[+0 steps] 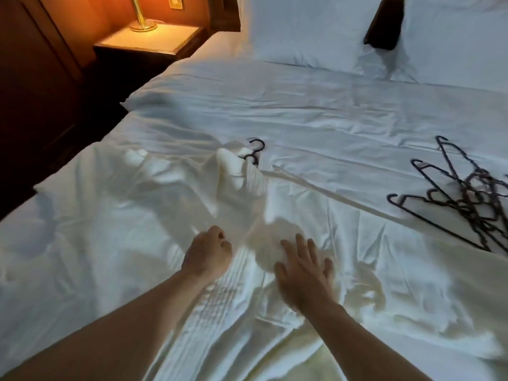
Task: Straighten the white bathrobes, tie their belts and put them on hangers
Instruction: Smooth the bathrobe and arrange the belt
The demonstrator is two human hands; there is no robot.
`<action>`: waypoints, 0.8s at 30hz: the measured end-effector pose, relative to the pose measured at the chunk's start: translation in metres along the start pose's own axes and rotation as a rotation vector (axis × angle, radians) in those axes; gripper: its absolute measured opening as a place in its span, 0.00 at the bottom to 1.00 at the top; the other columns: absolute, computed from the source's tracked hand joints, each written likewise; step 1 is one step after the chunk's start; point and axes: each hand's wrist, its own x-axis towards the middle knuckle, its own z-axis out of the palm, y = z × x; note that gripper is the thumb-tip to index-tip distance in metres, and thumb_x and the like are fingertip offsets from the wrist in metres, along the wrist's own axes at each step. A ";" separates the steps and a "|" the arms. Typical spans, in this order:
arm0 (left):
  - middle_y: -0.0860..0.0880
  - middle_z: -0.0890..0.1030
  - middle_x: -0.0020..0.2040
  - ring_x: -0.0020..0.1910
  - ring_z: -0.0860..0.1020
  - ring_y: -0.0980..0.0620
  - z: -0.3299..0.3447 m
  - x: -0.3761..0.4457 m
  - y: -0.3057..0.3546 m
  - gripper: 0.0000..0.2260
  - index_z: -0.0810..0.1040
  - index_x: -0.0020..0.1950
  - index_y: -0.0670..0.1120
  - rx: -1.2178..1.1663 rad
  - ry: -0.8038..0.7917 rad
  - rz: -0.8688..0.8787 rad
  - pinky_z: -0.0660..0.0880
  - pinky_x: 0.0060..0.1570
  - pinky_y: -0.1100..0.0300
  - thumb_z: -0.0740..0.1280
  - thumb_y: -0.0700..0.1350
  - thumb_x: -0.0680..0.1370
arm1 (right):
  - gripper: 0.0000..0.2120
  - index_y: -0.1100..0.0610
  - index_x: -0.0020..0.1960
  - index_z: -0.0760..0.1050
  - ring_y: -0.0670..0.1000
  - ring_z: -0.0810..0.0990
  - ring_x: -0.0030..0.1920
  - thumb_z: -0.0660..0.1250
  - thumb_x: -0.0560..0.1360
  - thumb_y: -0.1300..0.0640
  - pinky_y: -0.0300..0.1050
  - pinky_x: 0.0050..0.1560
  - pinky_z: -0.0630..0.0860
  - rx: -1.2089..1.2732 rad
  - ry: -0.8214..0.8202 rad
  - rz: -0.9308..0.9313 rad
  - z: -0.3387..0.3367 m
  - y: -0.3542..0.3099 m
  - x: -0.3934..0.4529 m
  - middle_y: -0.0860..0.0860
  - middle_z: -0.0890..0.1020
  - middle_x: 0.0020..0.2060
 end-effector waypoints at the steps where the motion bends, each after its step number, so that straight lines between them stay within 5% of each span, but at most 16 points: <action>1: 0.47 0.80 0.49 0.49 0.80 0.44 -0.002 0.004 -0.005 0.02 0.75 0.49 0.49 -0.050 -0.145 -0.026 0.72 0.42 0.58 0.64 0.46 0.78 | 0.27 0.43 0.80 0.51 0.52 0.40 0.81 0.51 0.82 0.43 0.65 0.77 0.43 -0.039 -0.042 0.028 0.009 -0.010 0.003 0.47 0.43 0.82; 5: 0.45 0.76 0.48 0.35 0.75 0.48 -0.007 0.024 0.000 0.08 0.74 0.51 0.54 -0.456 -0.491 -0.087 0.67 0.28 0.65 0.69 0.45 0.75 | 0.31 0.45 0.83 0.44 0.53 0.36 0.81 0.48 0.83 0.41 0.67 0.77 0.38 -0.130 -0.035 0.165 0.031 -0.023 0.007 0.47 0.38 0.82; 9: 0.36 0.79 0.38 0.35 0.78 0.42 -0.007 0.030 0.008 0.07 0.79 0.41 0.37 -0.870 -0.702 -0.295 0.78 0.37 0.51 0.69 0.40 0.76 | 0.31 0.44 0.82 0.39 0.52 0.32 0.80 0.47 0.83 0.41 0.65 0.77 0.34 -0.126 -0.026 0.181 0.040 -0.023 0.002 0.45 0.33 0.80; 12: 0.44 0.76 0.31 0.26 0.75 0.49 -0.006 0.031 0.022 0.09 0.80 0.40 0.42 -0.945 -0.831 -0.512 0.75 0.29 0.60 0.70 0.45 0.79 | 0.31 0.43 0.82 0.37 0.51 0.31 0.80 0.46 0.83 0.41 0.64 0.77 0.34 -0.127 -0.045 0.192 0.040 -0.021 0.003 0.44 0.32 0.80; 16: 0.43 0.80 0.33 0.28 0.78 0.47 -0.010 0.047 0.029 0.02 0.84 0.46 0.42 -0.903 -0.613 -0.494 0.77 0.30 0.59 0.73 0.38 0.75 | 0.31 0.41 0.82 0.39 0.50 0.32 0.80 0.47 0.83 0.41 0.63 0.78 0.35 -0.092 -0.010 0.190 0.039 -0.022 0.001 0.42 0.34 0.80; 20: 0.46 0.84 0.38 0.37 0.81 0.46 -0.008 0.056 0.023 0.09 0.83 0.44 0.45 -0.739 -0.225 -0.318 0.79 0.36 0.54 0.68 0.33 0.71 | 0.30 0.41 0.82 0.43 0.49 0.35 0.81 0.49 0.82 0.41 0.64 0.78 0.36 -0.062 0.003 0.182 0.036 -0.023 0.002 0.42 0.37 0.81; 24: 0.44 0.85 0.45 0.44 0.84 0.46 0.000 0.059 0.020 0.07 0.84 0.49 0.43 -0.625 -0.324 -0.260 0.79 0.43 0.54 0.72 0.45 0.75 | 0.25 0.40 0.78 0.56 0.49 0.46 0.80 0.50 0.81 0.40 0.63 0.77 0.46 -0.039 0.031 0.168 0.025 -0.022 0.009 0.42 0.49 0.81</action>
